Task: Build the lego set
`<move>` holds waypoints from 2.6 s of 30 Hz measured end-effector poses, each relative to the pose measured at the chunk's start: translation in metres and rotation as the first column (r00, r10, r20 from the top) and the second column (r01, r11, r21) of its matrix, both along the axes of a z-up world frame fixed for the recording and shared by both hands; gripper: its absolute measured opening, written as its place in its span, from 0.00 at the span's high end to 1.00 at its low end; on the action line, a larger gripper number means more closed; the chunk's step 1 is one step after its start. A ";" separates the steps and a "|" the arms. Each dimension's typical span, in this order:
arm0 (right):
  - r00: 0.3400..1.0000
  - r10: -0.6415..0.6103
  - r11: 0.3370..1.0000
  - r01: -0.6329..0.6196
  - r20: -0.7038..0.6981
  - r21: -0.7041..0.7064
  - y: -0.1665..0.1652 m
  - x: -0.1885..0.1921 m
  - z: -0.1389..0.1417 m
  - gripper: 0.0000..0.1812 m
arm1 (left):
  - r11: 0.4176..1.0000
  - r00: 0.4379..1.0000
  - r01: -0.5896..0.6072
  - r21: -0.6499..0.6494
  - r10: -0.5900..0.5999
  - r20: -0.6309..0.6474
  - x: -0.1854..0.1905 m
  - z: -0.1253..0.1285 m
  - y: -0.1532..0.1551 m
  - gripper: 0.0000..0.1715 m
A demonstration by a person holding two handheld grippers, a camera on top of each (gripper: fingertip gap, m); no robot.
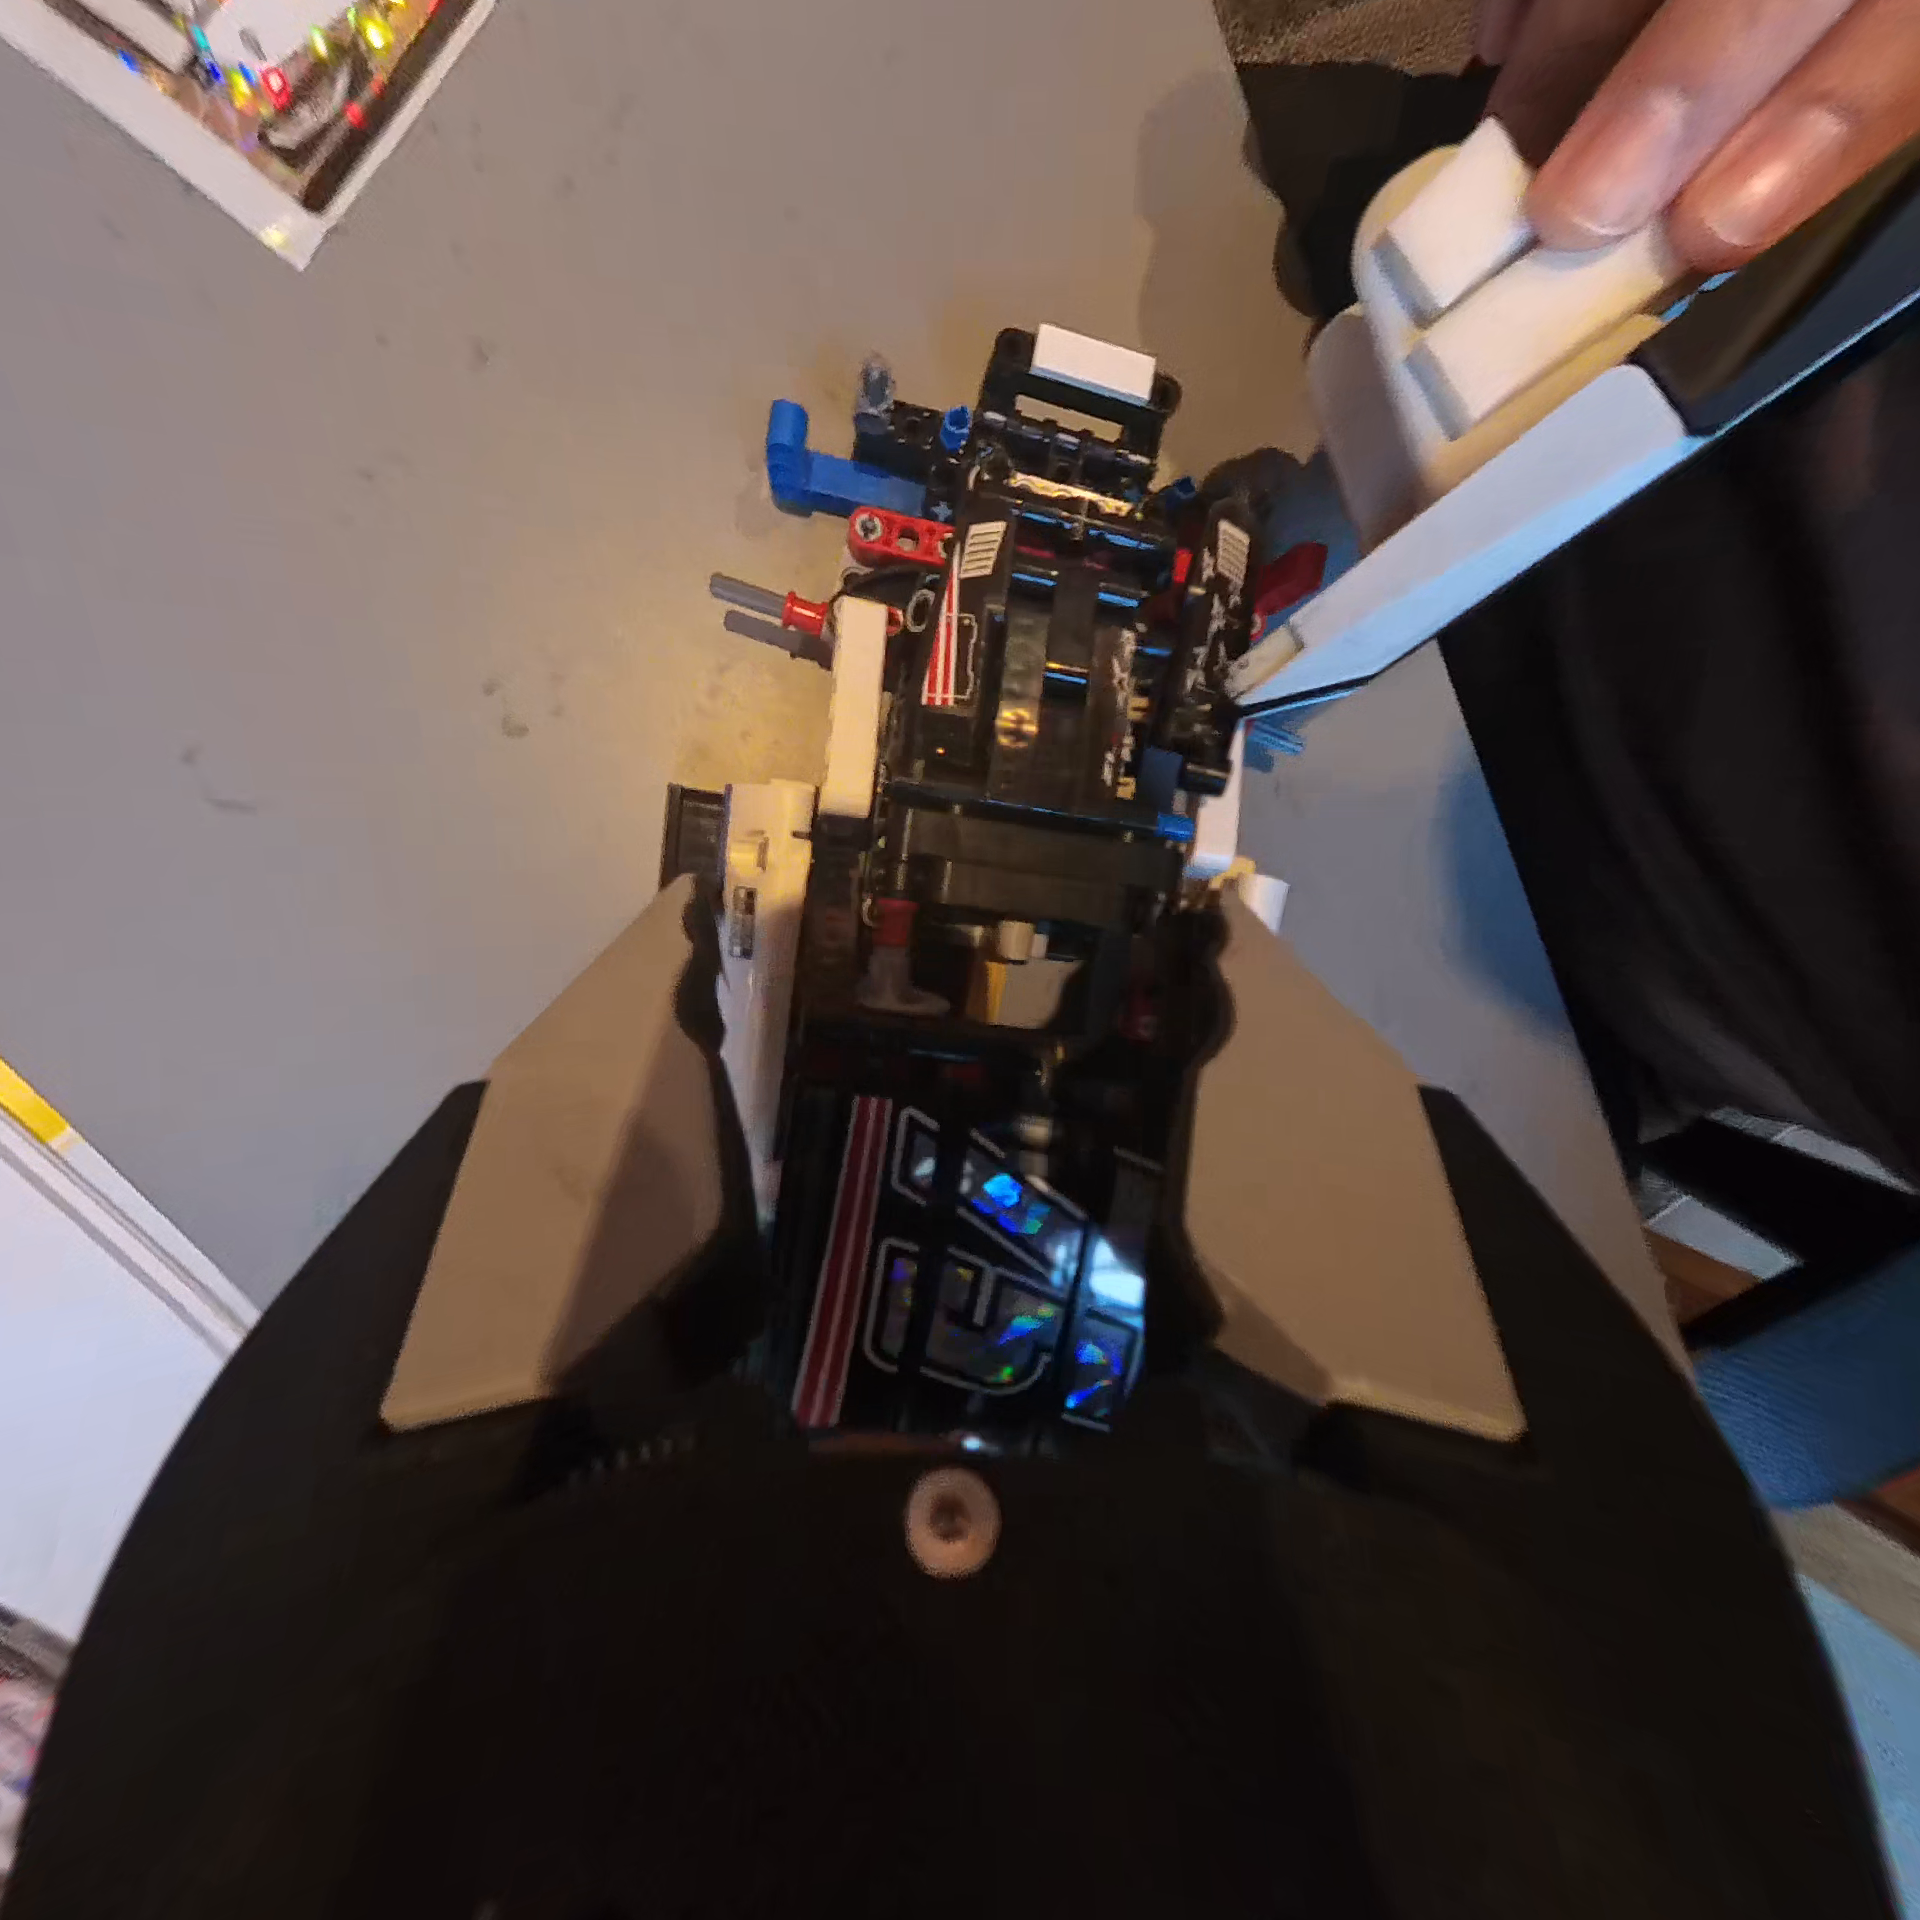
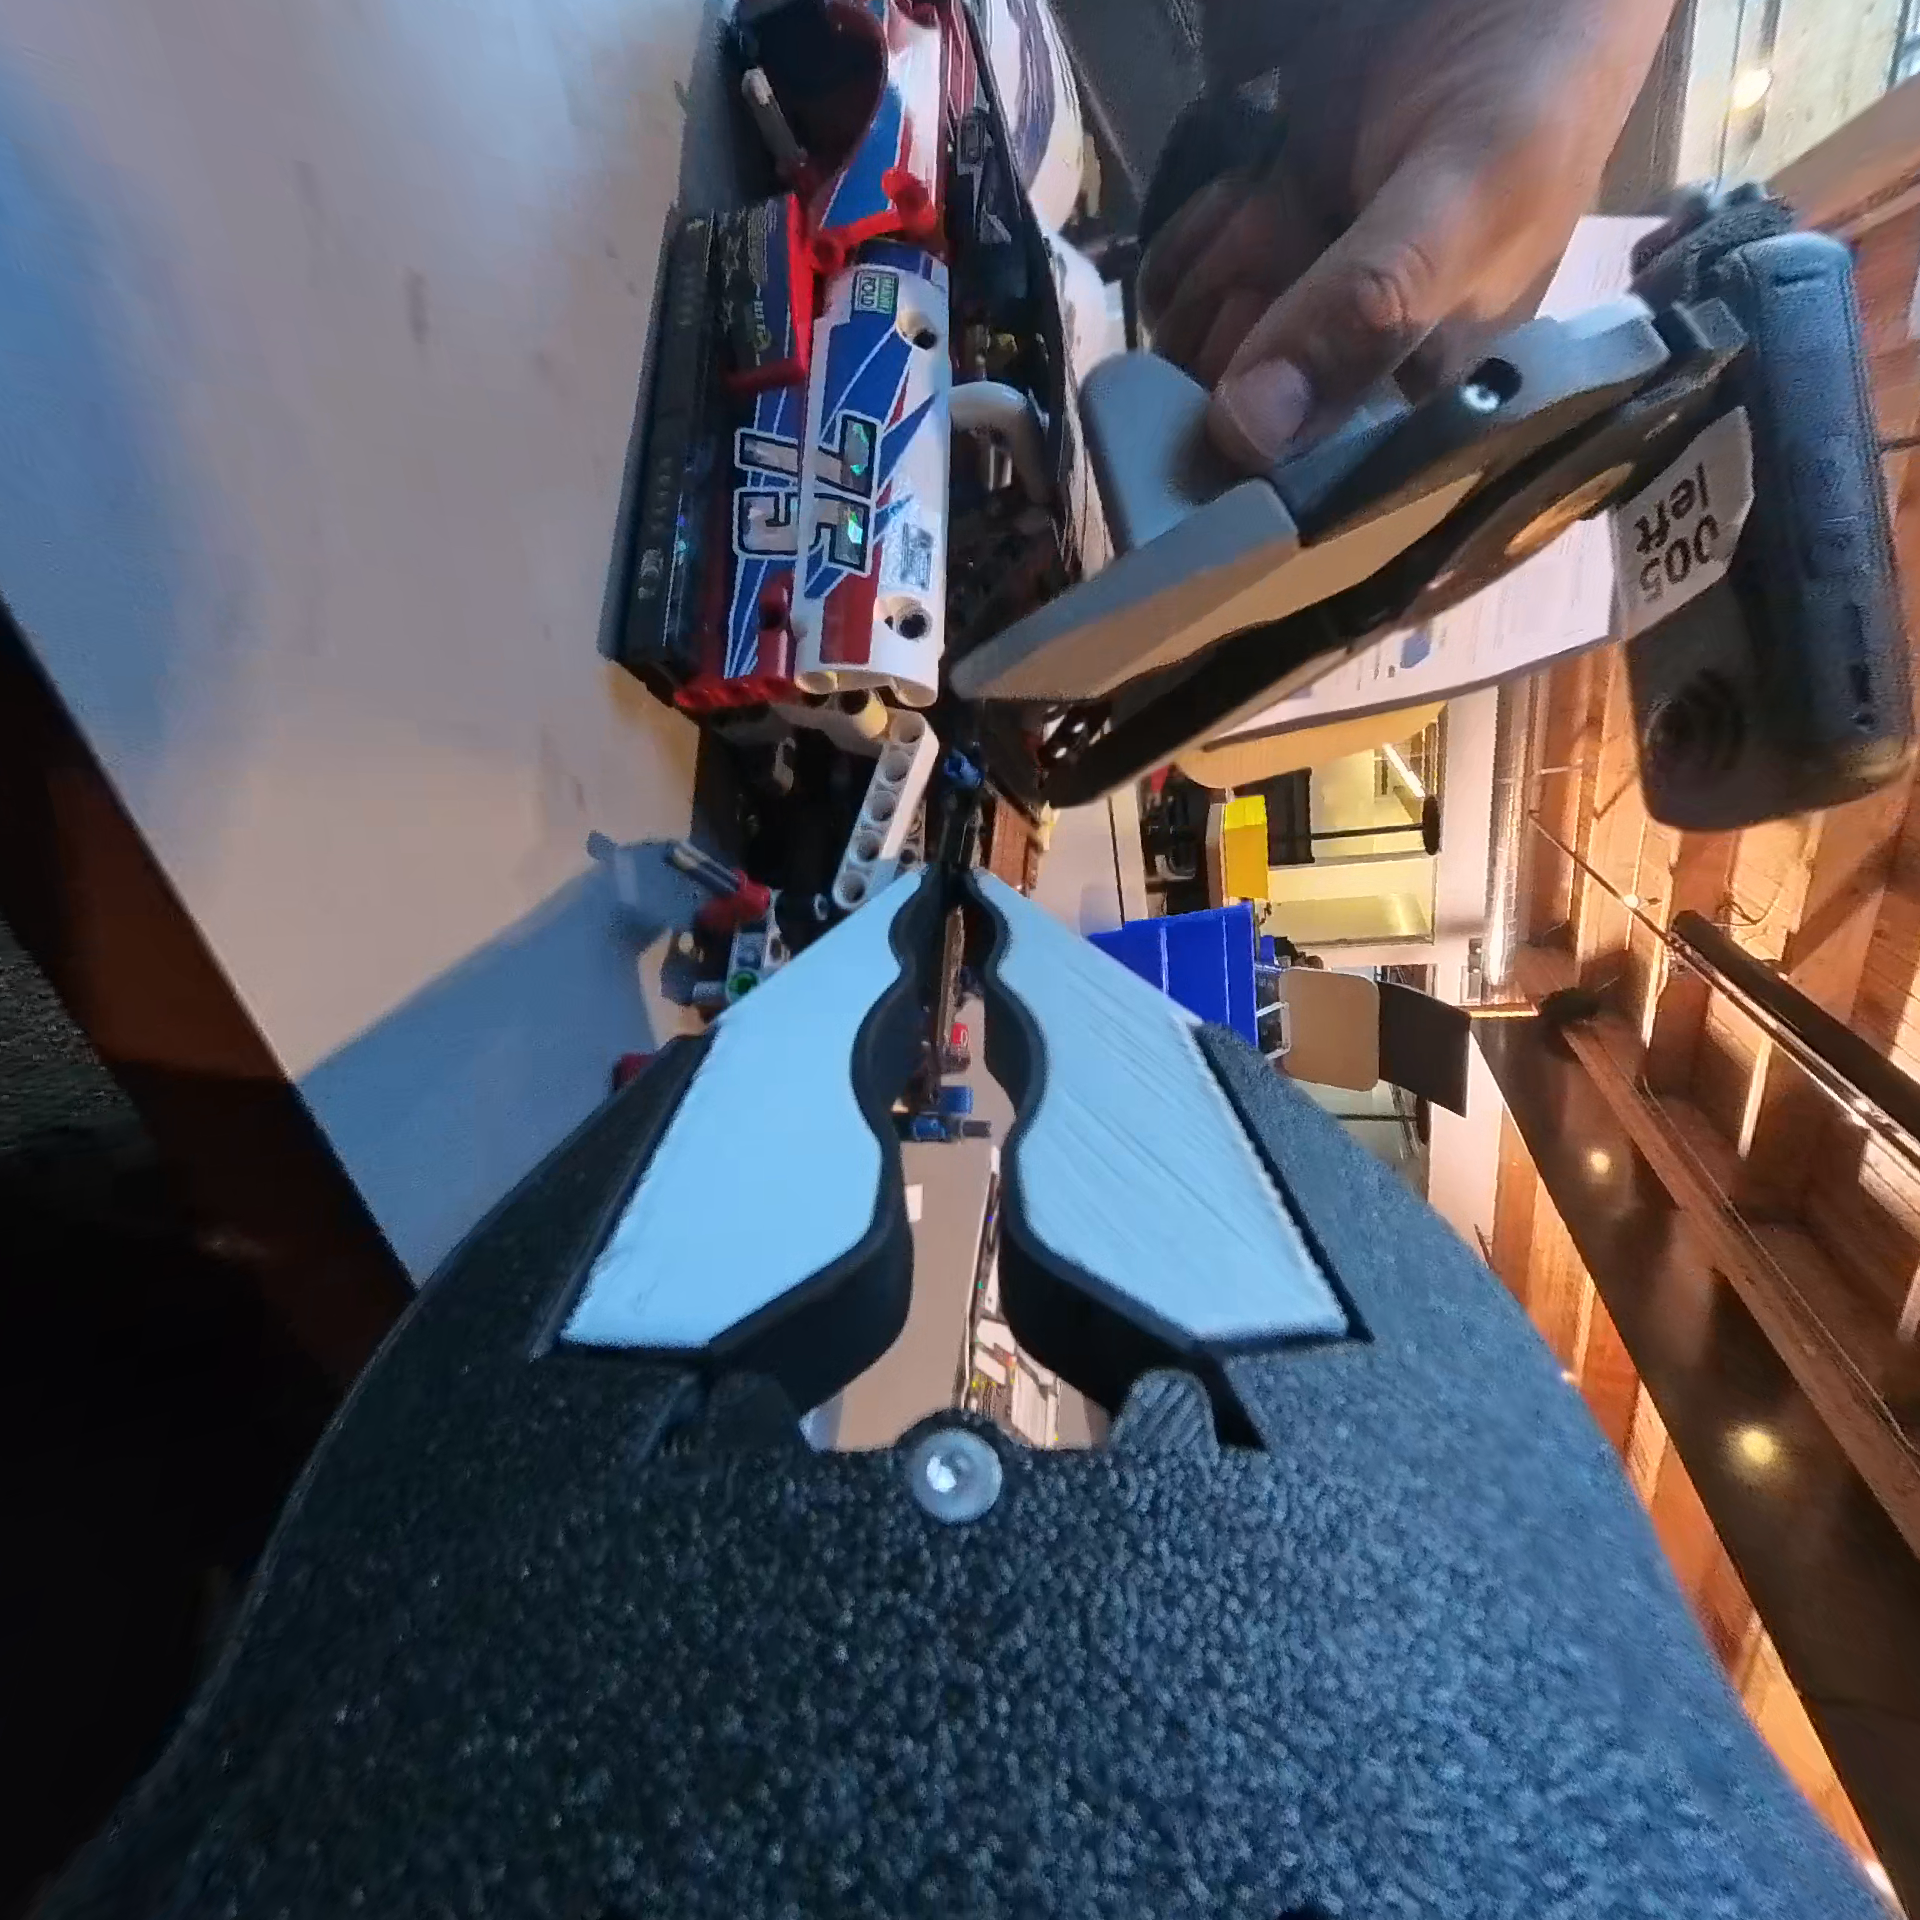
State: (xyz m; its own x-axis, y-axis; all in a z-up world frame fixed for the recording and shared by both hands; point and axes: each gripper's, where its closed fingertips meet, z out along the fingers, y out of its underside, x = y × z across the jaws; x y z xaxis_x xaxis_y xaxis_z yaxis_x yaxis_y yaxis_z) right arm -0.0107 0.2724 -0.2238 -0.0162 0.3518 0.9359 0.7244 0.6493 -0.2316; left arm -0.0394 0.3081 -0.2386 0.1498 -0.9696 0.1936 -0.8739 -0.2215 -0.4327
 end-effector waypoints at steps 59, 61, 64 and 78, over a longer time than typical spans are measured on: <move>0.830 0.558 0.825 -0.550 -0.026 0.128 -0.015 0.008 0.003 0.99 | 0.990 0.986 -0.136 -0.046 0.131 -0.098 0.018 -0.001 -0.028 0.49; 0.827 0.562 0.823 -0.555 -0.032 0.119 -0.013 0.008 0.003 0.99 | 0.990 0.987 -0.135 -0.044 0.130 -0.097 0.018 -0.001 -0.028 0.49; 0.818 0.575 0.813 -0.567 -0.030 0.131 -0.012 0.007 0.002 0.99 | 0.989 0.987 -0.136 -0.053 0.130 -0.092 0.018 -0.001 -0.028 0.50; 0.823 0.569 0.807 -0.559 0.005 0.188 -0.010 0.006 0.001 0.99 | 0.981 0.974 -0.196 -0.006 0.194 -0.113 0.018 -0.002 -0.022 0.56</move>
State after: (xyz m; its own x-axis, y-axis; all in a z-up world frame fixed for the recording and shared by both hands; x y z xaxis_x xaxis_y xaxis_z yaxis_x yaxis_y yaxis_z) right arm -0.0048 0.2620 -0.2231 -0.1140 0.1277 0.9852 0.2091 0.9726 -0.1018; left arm -0.0211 0.2858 -0.2402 0.3575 -0.9161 0.1815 -0.8555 -0.3992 -0.3297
